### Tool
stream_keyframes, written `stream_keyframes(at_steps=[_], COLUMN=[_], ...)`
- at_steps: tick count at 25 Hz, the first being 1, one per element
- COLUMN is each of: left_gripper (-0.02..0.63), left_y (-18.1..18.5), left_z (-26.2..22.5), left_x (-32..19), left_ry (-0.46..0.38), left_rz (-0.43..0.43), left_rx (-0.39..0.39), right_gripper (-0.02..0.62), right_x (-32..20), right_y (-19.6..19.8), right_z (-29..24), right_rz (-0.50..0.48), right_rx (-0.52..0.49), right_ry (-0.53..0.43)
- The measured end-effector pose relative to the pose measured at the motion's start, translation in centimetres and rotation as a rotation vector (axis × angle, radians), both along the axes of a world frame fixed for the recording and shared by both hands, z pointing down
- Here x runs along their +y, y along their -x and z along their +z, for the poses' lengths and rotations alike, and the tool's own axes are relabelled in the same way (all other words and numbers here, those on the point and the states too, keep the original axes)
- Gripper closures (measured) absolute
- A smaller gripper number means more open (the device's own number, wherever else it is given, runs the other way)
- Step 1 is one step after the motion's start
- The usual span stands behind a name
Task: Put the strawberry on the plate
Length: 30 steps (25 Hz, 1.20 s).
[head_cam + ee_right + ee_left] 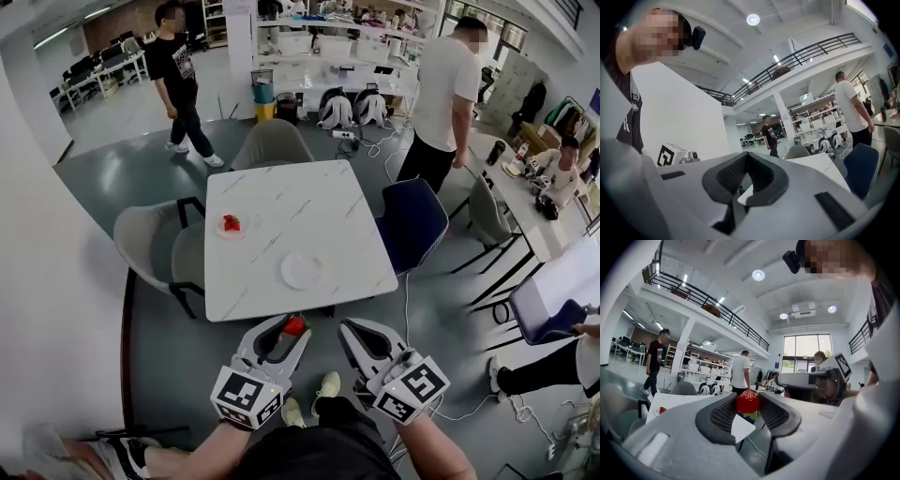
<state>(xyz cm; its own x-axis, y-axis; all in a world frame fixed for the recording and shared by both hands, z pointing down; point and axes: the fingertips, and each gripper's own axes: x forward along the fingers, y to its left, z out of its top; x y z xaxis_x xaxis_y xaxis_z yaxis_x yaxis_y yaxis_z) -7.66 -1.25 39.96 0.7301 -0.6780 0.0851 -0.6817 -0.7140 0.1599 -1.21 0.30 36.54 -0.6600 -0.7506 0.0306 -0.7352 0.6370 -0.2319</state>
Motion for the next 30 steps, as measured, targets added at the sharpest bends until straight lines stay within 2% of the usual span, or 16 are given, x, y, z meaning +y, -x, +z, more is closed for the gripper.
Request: stream_keyframes(at_steps=[5, 14, 19, 24, 30], left_gripper=[0.449, 0.449, 0.449, 0.449, 0.449], left_y=[-1.3, -4.9, -6.6, -6.4, -6.0], left_z=[2.5, 6.3, 9.2, 13.7, 19.6], left_x=[-4.4, -14.1, -18.4, -21.5, -24.4], left_ry=[0.026, 0.077, 0.102, 0.155, 0.222], left_rz=[-0.007, -0.064, -0.090, -0.108, -0.073], left_rx=[-0.034, -0.141, -0.255, -0.367, -0.449], right_gripper=[0.592, 0.592, 0.592, 0.592, 0.592], right_x=[-4.7, -15.6, -20.2, -23.0, -26.0], right_y=[-1.1, -5.0, -6.2, -5.9, -5.2], right_z=[1.7, 2.8, 3.9, 6.0, 9.4], right_rz=[-0.013, -0.084, -0.138, -0.169, -0.123], right_rx=[-0.011, -0.012, -0.024, -0.033, -0.038], right_ry=[0.016, 0.032, 0.064, 0.116, 0.191])
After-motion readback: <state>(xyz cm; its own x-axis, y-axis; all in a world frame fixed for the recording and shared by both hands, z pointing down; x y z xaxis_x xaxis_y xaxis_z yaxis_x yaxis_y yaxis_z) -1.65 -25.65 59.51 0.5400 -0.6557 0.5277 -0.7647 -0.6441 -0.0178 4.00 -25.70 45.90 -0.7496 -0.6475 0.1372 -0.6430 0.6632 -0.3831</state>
